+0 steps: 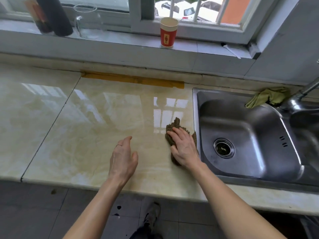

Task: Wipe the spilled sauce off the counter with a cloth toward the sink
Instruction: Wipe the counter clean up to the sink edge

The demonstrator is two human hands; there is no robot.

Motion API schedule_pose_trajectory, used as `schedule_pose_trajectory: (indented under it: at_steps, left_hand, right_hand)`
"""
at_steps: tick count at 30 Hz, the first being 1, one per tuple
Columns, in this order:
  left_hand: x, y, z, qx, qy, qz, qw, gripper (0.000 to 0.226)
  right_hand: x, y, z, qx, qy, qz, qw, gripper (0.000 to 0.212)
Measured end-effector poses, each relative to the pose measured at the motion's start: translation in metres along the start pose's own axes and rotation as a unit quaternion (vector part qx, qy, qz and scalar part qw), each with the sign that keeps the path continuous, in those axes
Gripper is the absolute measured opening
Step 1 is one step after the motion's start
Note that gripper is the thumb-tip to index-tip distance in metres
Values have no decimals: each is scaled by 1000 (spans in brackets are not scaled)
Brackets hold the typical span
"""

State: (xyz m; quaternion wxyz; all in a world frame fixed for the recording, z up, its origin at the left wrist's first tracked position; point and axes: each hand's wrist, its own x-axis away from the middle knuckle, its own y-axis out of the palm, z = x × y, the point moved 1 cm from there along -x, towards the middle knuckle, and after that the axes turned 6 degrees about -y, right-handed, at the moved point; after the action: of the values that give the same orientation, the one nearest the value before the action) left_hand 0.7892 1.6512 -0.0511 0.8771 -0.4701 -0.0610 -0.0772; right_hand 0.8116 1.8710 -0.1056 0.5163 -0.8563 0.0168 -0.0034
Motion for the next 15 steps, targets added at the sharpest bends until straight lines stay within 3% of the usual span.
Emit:
schedule_pose_trajectory:
  at_steps: [11,15]
  left_hand:
    - [-44,11,12,0,26,-30,999,56]
    - [-66,20,40,2,67,-53,996,57]
  right_hand:
    - [-92,-19,19,41,59,1,997,68]
    - [-111,-25,25,38,76,-10,996,57]
